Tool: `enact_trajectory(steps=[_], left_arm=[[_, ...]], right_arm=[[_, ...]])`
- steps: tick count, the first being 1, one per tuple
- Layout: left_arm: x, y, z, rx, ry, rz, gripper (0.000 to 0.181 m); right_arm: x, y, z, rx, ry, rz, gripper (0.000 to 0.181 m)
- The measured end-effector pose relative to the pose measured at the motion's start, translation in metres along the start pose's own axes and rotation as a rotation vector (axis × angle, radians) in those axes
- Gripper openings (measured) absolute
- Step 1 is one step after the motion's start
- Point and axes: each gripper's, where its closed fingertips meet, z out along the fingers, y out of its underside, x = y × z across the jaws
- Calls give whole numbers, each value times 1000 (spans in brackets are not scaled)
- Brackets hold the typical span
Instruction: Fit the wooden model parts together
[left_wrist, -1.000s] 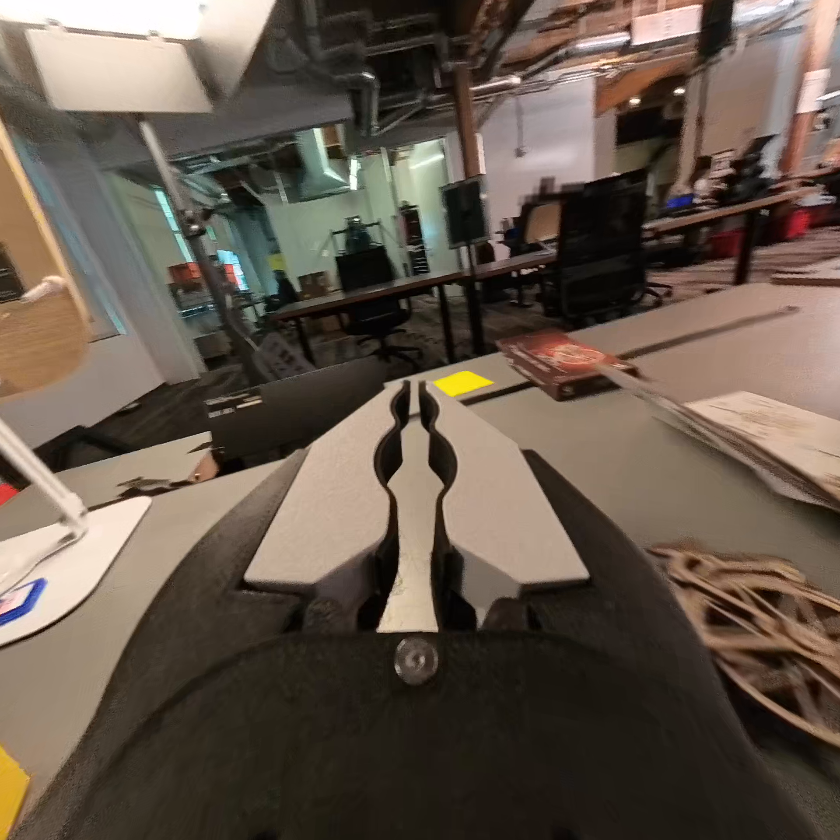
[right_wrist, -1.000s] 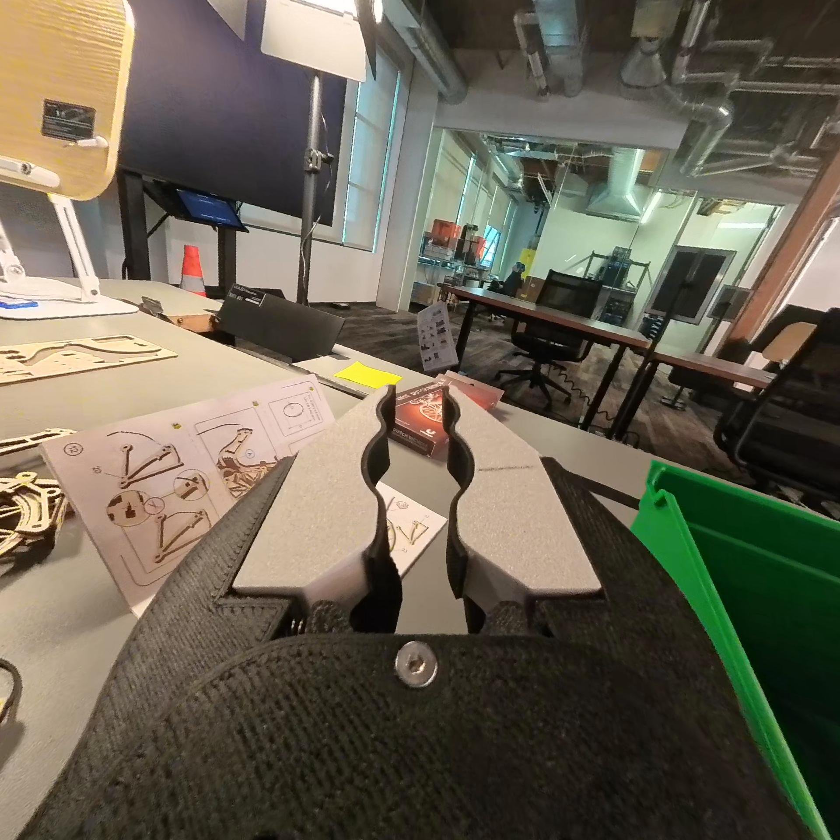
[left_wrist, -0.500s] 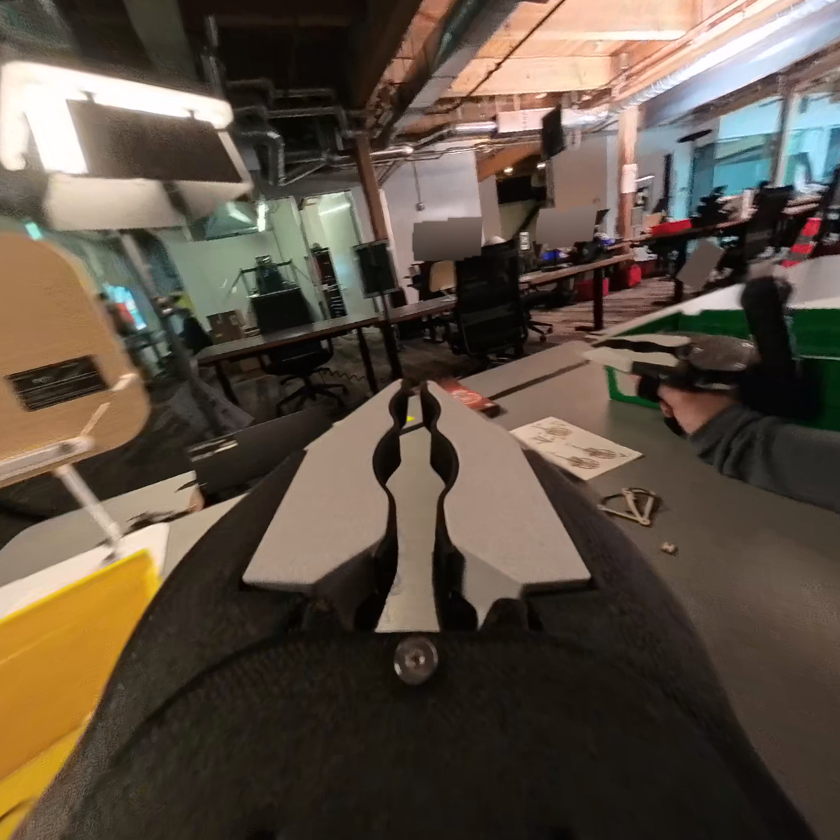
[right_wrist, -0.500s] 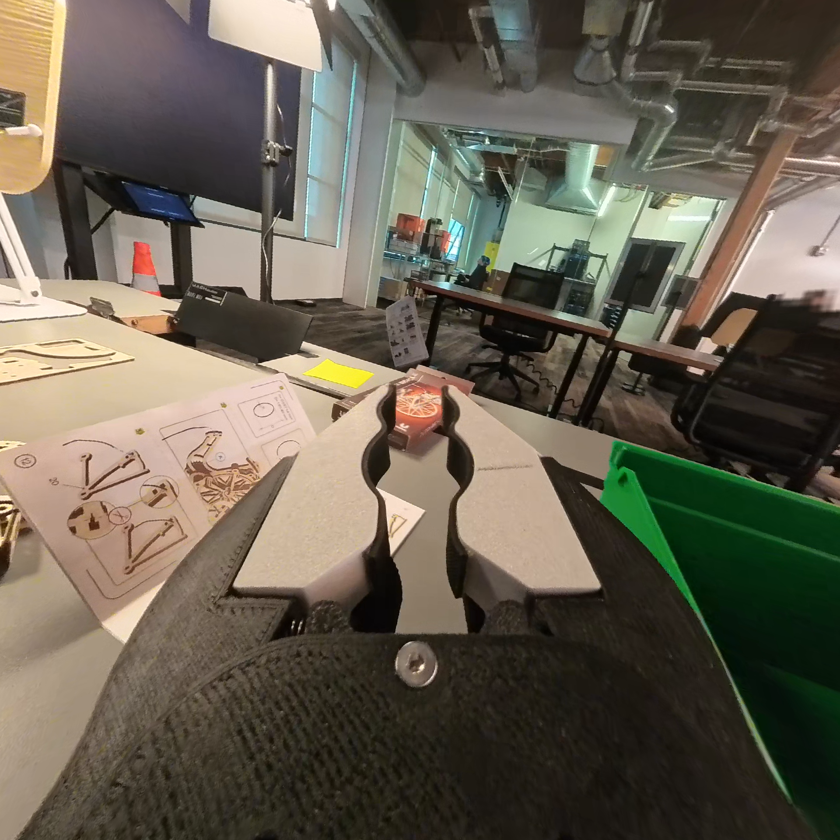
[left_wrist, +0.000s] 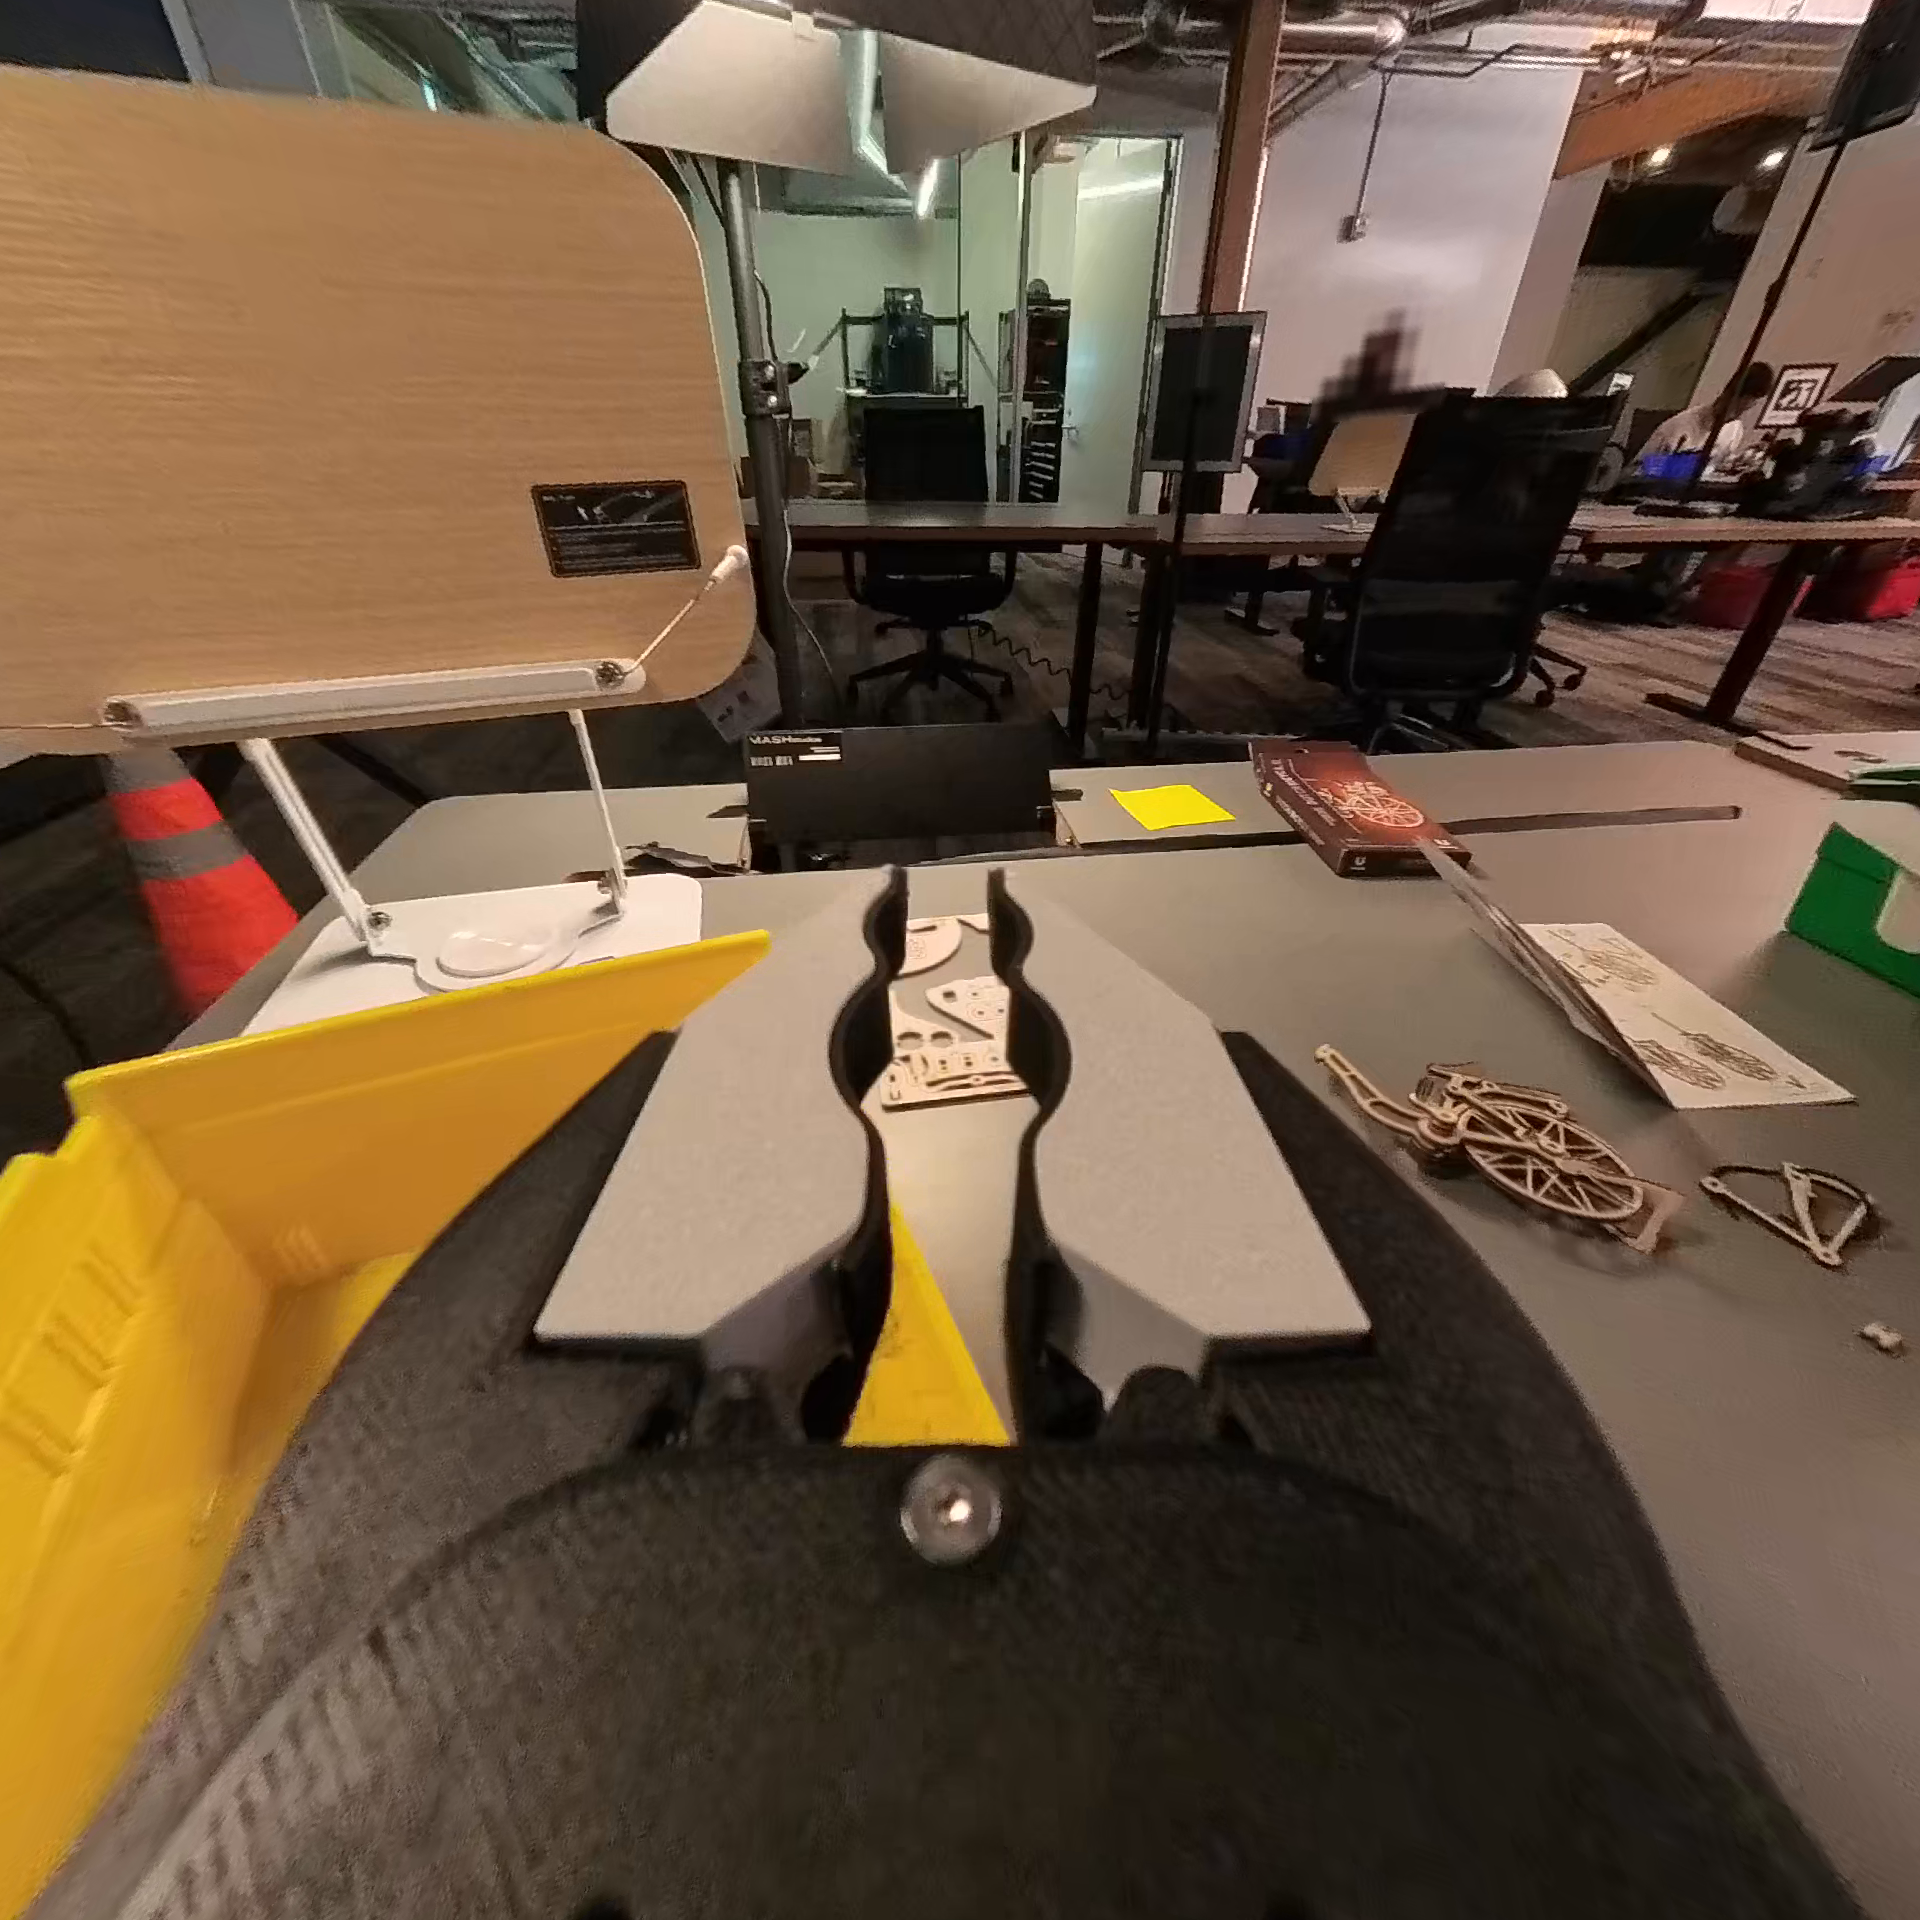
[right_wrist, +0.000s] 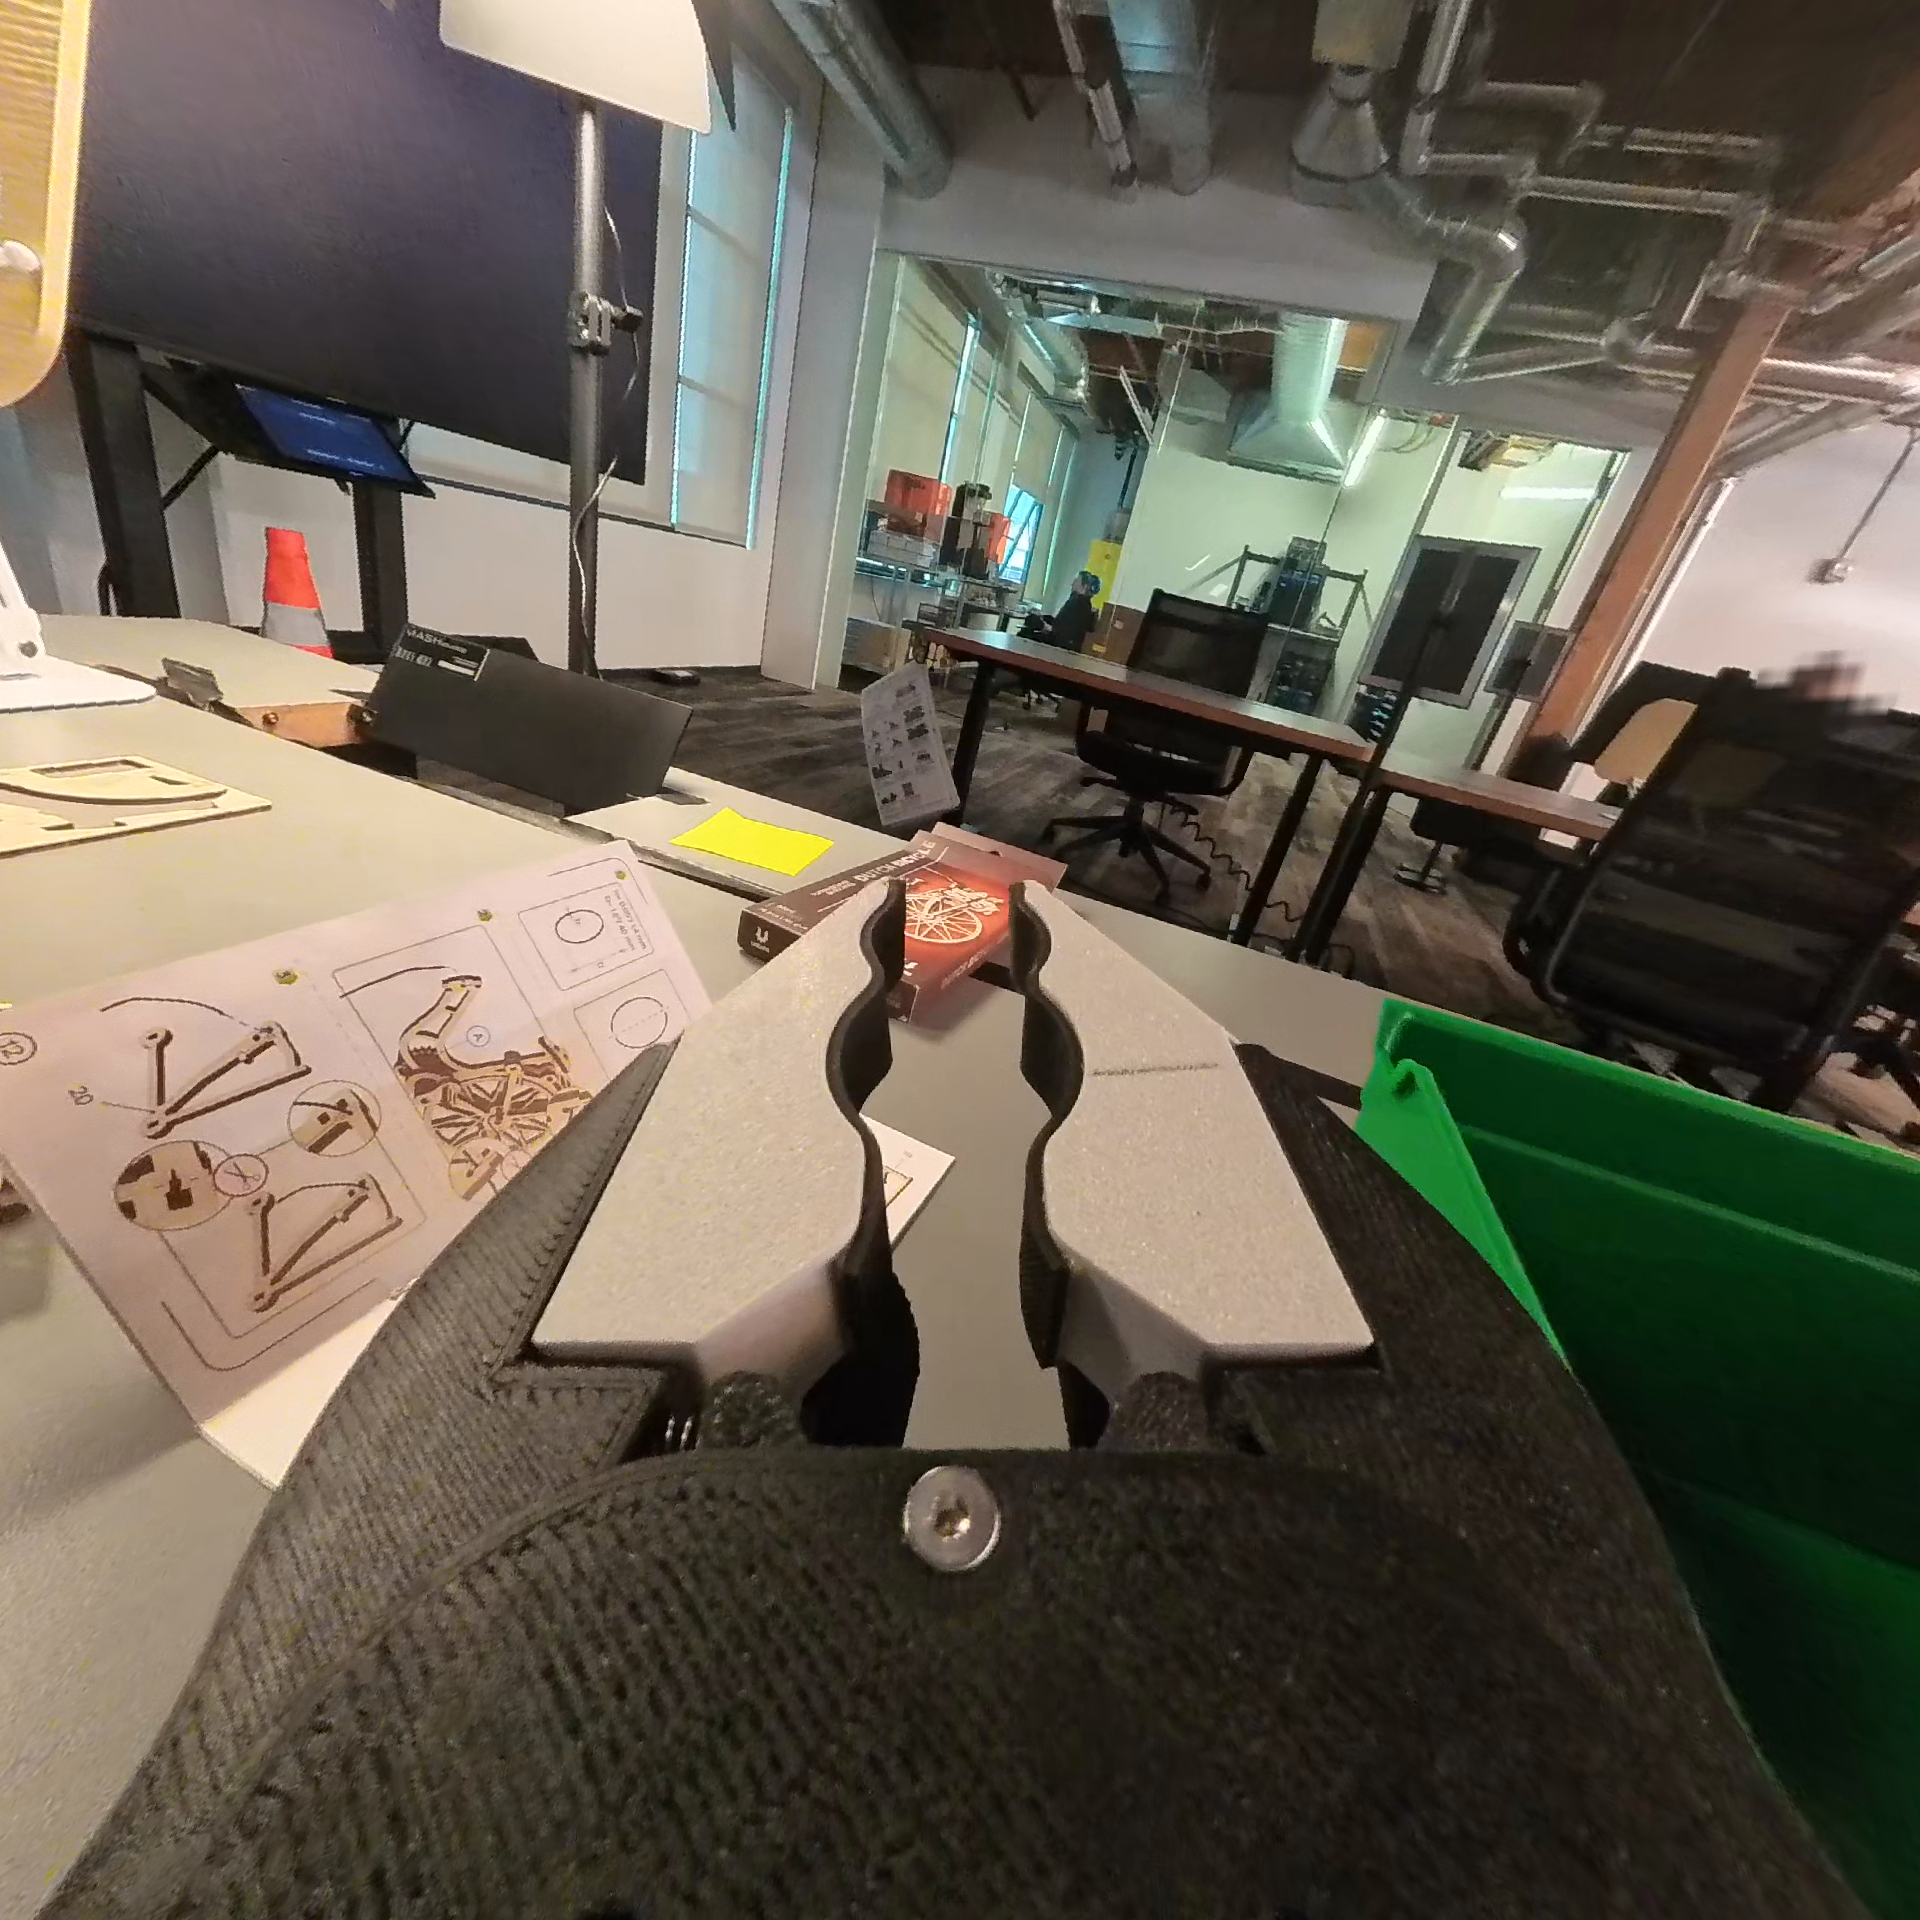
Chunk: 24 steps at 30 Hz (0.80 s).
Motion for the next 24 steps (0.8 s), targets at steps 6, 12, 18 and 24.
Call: enact_trajectory(steps=[6,12,18,24], left_arm=[[12,9,10,-34,34,5,14],[13,14,13,-55,35,5,14],[14,15,15,-67,43,-1,15],[14,16,17,-78,42,11,14]], right_arm=[[1,1,0,1,-3,15,18],[1,1,0,3,-10,25,18],[1,1,0,3,-12,24,17],[0,0,0,4,-18,27,18]])
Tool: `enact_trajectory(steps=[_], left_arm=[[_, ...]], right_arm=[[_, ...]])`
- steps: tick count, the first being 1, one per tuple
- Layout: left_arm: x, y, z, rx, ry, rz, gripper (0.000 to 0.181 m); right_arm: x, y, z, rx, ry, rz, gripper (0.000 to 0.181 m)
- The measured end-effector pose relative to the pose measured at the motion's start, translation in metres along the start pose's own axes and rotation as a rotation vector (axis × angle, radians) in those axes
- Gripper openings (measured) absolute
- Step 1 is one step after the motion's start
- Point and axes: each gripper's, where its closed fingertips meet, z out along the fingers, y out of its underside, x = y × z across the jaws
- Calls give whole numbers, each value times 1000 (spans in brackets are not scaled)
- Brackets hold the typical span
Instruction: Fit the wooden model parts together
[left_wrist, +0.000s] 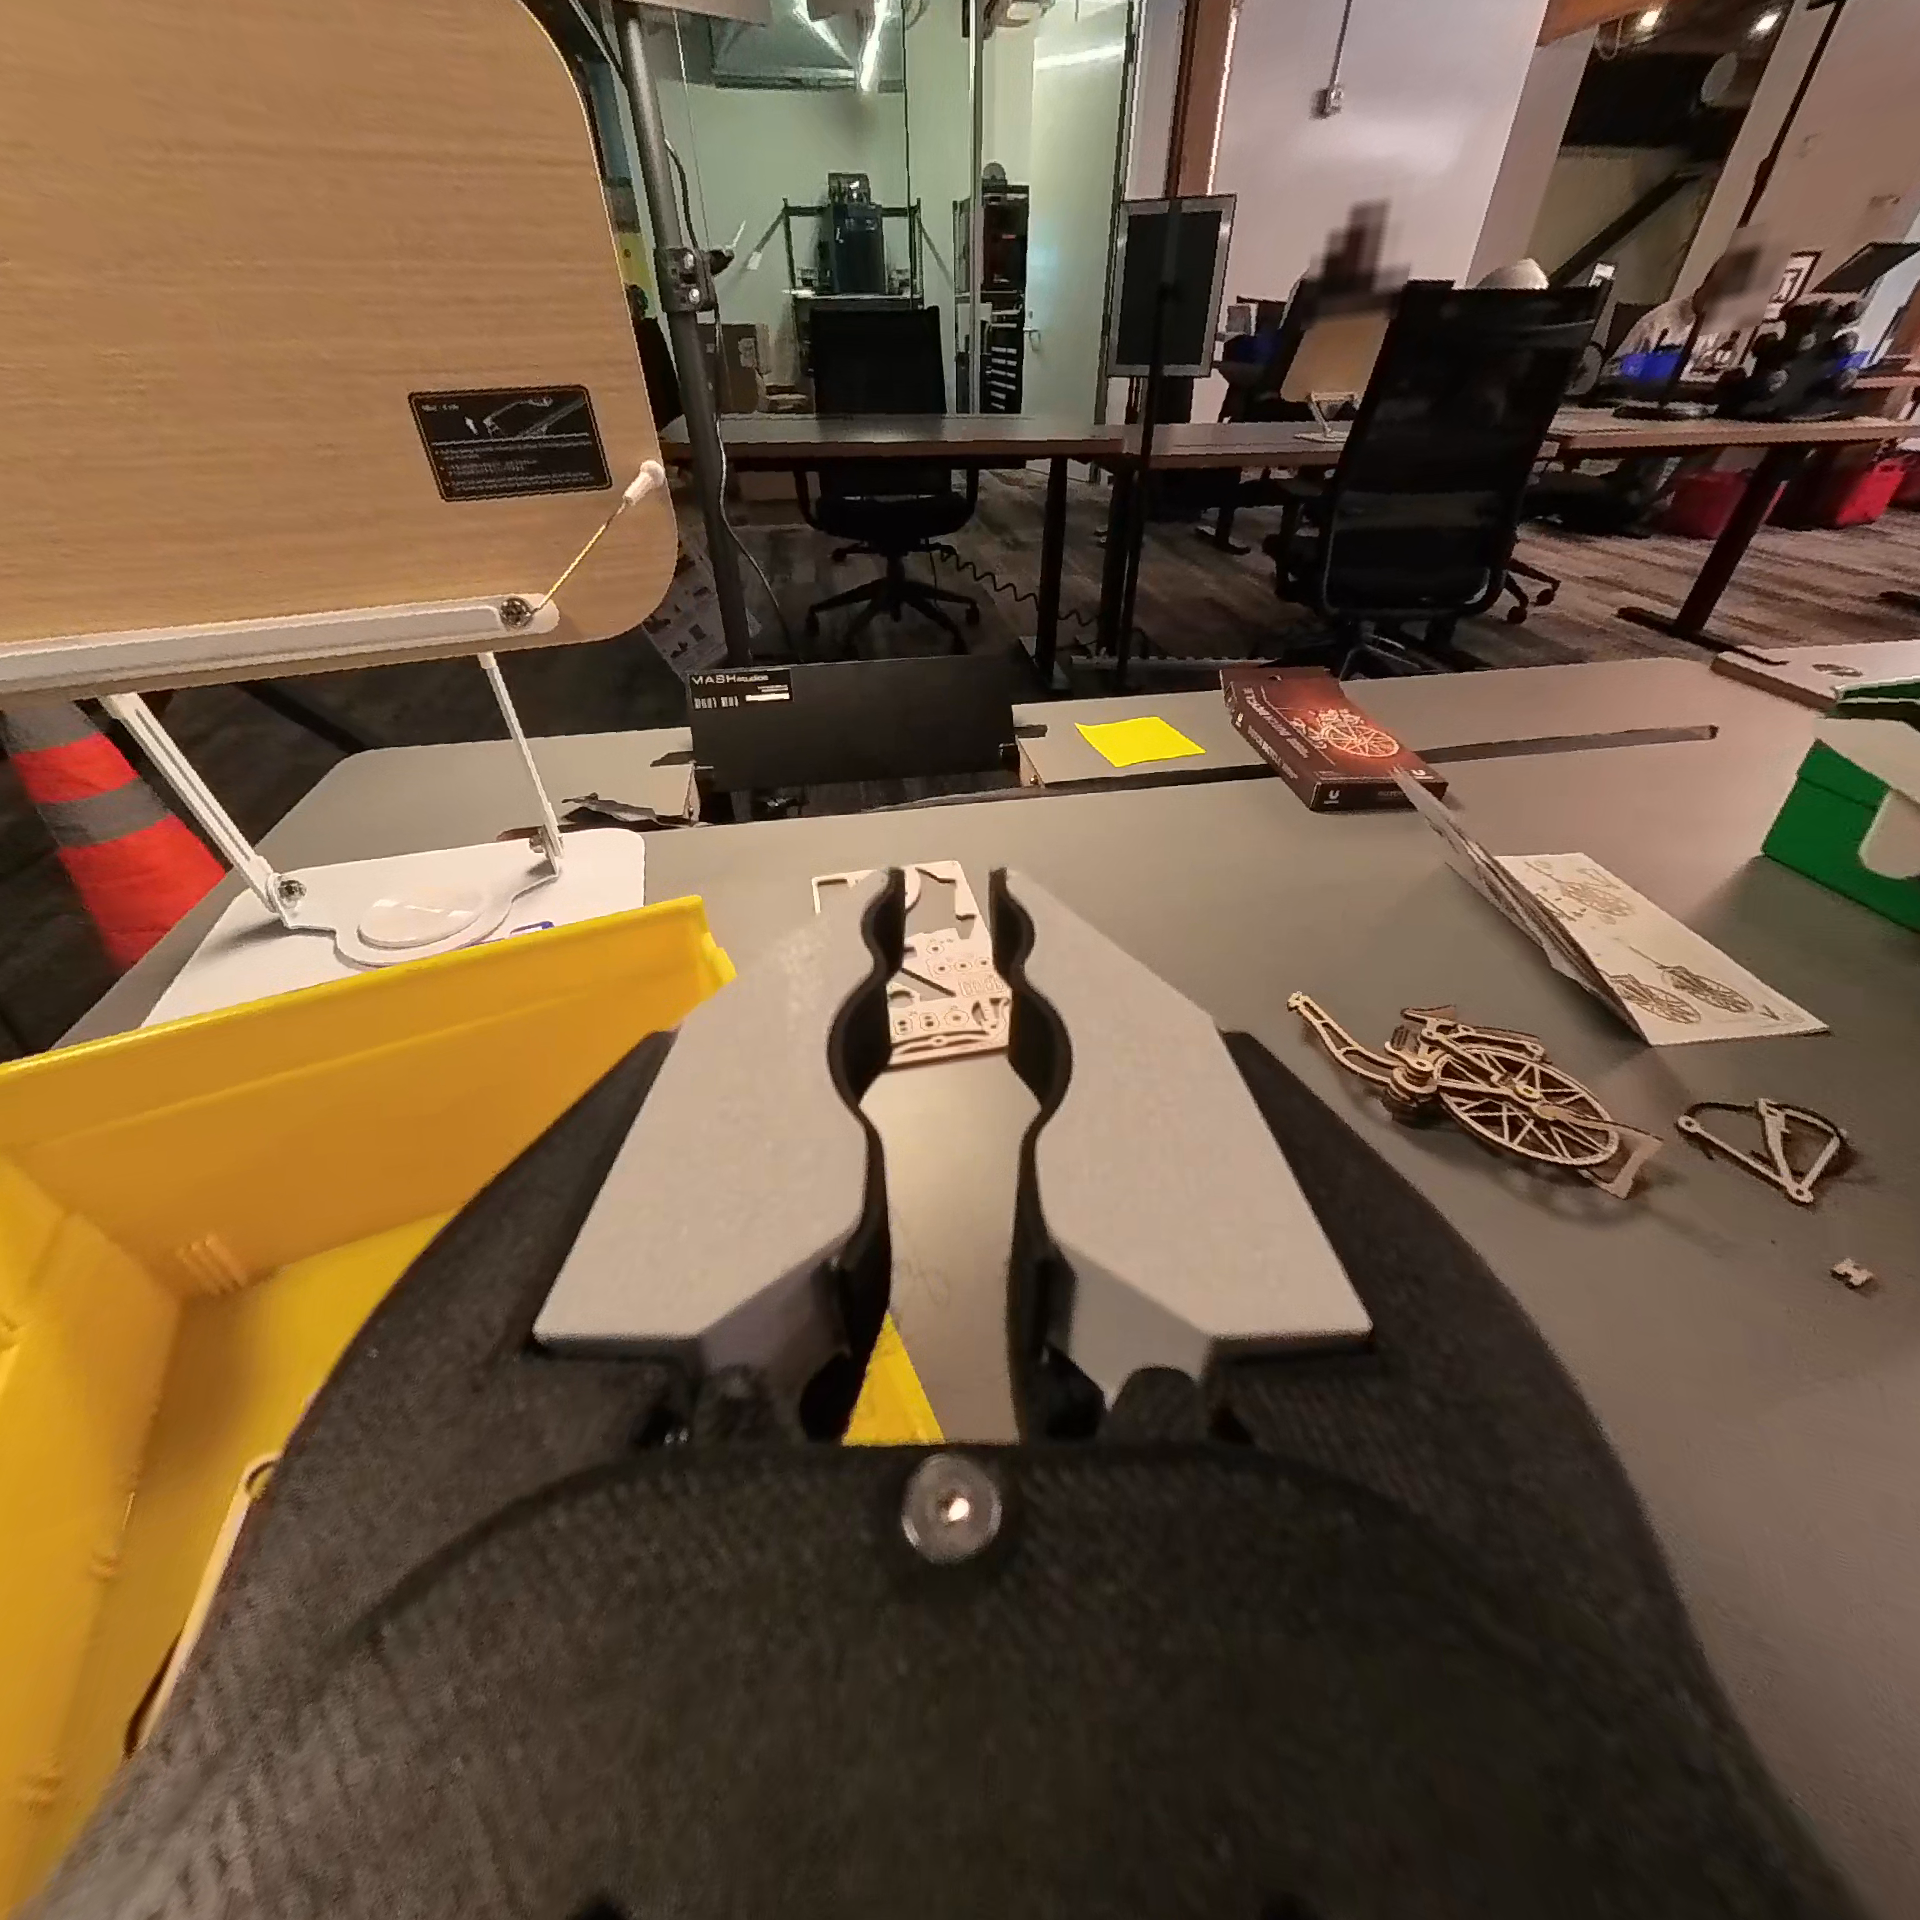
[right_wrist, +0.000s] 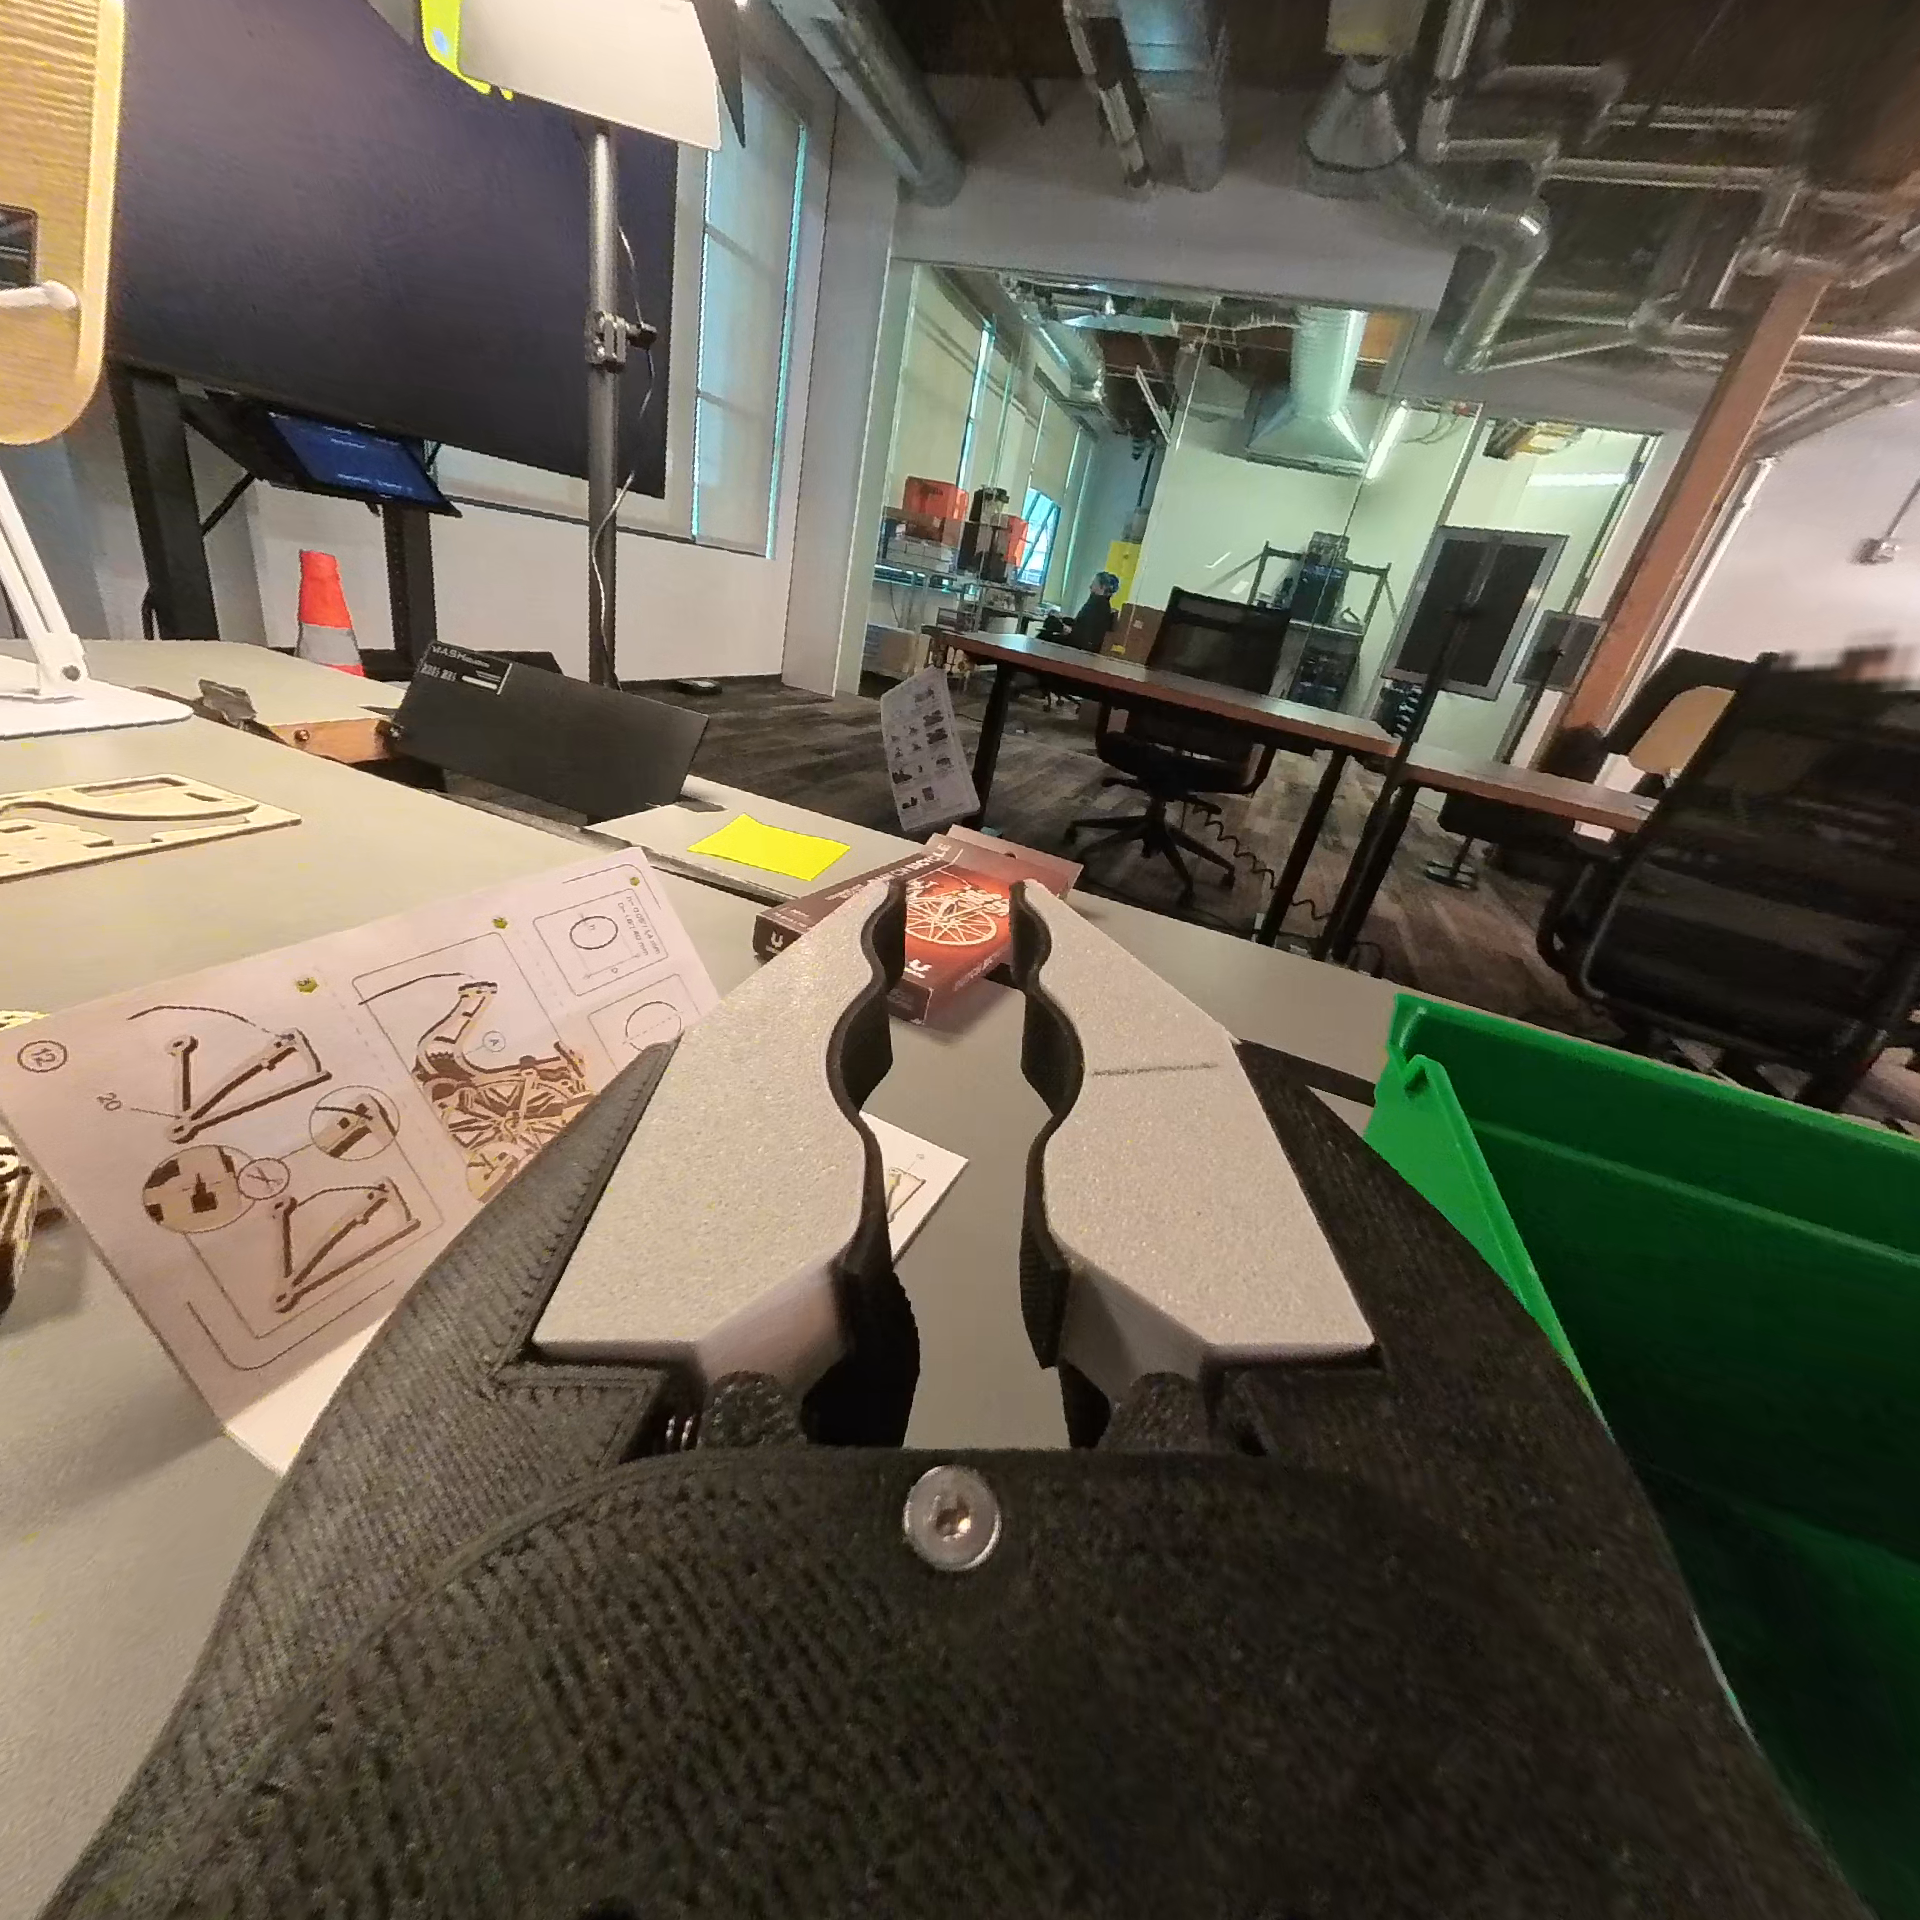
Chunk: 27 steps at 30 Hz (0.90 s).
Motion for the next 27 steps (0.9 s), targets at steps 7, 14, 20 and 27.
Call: enact_trajectory(steps=[7,14,20,27], left_arm=[[2,2,1,1,7,-2,14],[2,1,1,5,6,9,14],[-2,2,-1,-4,-5,17,14],[-60,0,-19,-103,-179,65,22]], right_arm=[[0,1,0,-4,-2,6,18],[0,1,1,-6,-3,8,18],[0,2,1,-8,-5,10,18],[0,2,1,-8,-7,15,18]])
